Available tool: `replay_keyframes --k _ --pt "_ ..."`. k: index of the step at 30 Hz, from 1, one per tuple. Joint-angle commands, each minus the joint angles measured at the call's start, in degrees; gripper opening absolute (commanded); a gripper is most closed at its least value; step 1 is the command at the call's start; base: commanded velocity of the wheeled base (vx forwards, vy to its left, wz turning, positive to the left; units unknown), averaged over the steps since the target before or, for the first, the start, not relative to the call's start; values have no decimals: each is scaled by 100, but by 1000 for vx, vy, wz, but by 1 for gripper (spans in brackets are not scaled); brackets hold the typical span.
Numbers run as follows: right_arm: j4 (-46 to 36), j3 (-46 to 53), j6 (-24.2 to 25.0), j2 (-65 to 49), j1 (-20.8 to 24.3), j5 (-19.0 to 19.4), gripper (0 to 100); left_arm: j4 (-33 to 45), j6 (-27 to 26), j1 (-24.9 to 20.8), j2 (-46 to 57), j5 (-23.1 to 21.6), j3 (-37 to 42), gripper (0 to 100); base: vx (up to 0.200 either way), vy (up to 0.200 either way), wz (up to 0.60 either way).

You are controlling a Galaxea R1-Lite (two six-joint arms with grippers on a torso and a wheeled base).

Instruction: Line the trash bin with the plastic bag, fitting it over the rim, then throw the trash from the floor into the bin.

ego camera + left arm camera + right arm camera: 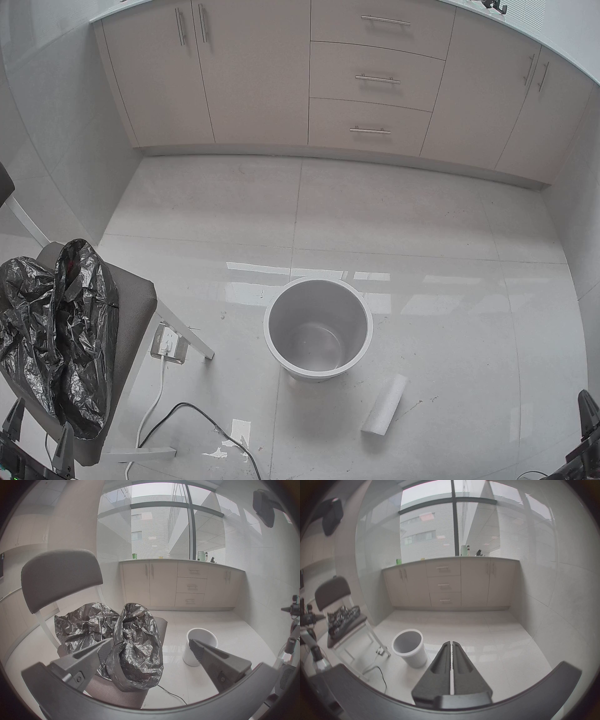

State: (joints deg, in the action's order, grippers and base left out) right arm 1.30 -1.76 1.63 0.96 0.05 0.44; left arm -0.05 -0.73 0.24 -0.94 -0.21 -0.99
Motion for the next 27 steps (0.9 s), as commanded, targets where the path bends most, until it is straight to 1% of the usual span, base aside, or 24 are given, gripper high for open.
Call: replay_keyframes --k 1,2,4,5,6,7,8,9,10,11,12,15,17,18,19,22,23,24,26,27 --pt "-139 -2857 1735 1600 303 44 0 -30 -50 2 94 -14 99 100 0 0 0" --pt "-218 -3032 1366 1837 338 70 0 -30 -41 2 94 -14 99 100 0 0 0" --pt "-174 -3085 1006 2162 382 88 0 -65 3 2 94 21 72 100 0 0 0" --pt "-60 -3085 1032 2382 426 123 0 -188 108 -24 32 30 -297 100 0 0 0" --pt "177 -3112 1093 2672 479 185 0 -338 425 -60 -275 82 -1211 100 0 0 0" --pt "406 -3129 1155 2883 531 229 0 -276 794 -86 -697 56 -1975 100 0 0 0" --pt "406 -3129 1155 2883 531 229 0 -276 794 -86 -697 56 -1975 100 0 0 0" --pt "1144 -3235 1296 3542 689 334 0 479 1550 -191 -1725 21 -3628 100 0 0 0" --pt "1408 -3270 1313 3815 742 334 0 849 1523 -218 -1910 -23 -4032 100 0 0 0" --pt "1627 -3296 1348 4070 769 325 0 1147 1435 -244 -2086 -58 -4234 100 0 0 0" --pt "1865 -3323 1357 4351 786 334 0 1271 1304 -270 -2376 -94 -4234 100 0 0 0" --pt "2559 -3349 1419 5133 927 334 0 963 934 -288 -3097 -76 -4015 100 0 0 0" --pt "3218 -3296 1551 5643 1050 325 0 304 882 -270 -3712 -58 -3883 100 0 0 0" --pt "3218 -3296 1551 5643 1050 325 0 304 882 -270 -3712 -58 -3883 100 0 0 0" --pt "3746 -3287 1823 6153 1067 325 0 -268 855 -165 -4547 30 -3927 100 0 0 0" --pt "4132 -3235 2122 6469 1059 308 0 -725 688 -16 -5443 188 -4190 100 0 0 0" --pt "4238 -3261 2192 6557 1059 308 0 -865 513 72 -5971 249 -4401 100 0 0 0" --pt "4238 -3261 2192 6557 1059 308 0 -865 513 72 -5971 249 -4401 100 0 0 0" --pt "4273 -3226 2166 6513 1076 316 0 -1103 249 371 -6946 407 -4911 100 0 0 0" --pt "4273 -3199 2157 6478 1076 316 0 -1173 214 433 -7201 443 -5069 100 0 0 0"
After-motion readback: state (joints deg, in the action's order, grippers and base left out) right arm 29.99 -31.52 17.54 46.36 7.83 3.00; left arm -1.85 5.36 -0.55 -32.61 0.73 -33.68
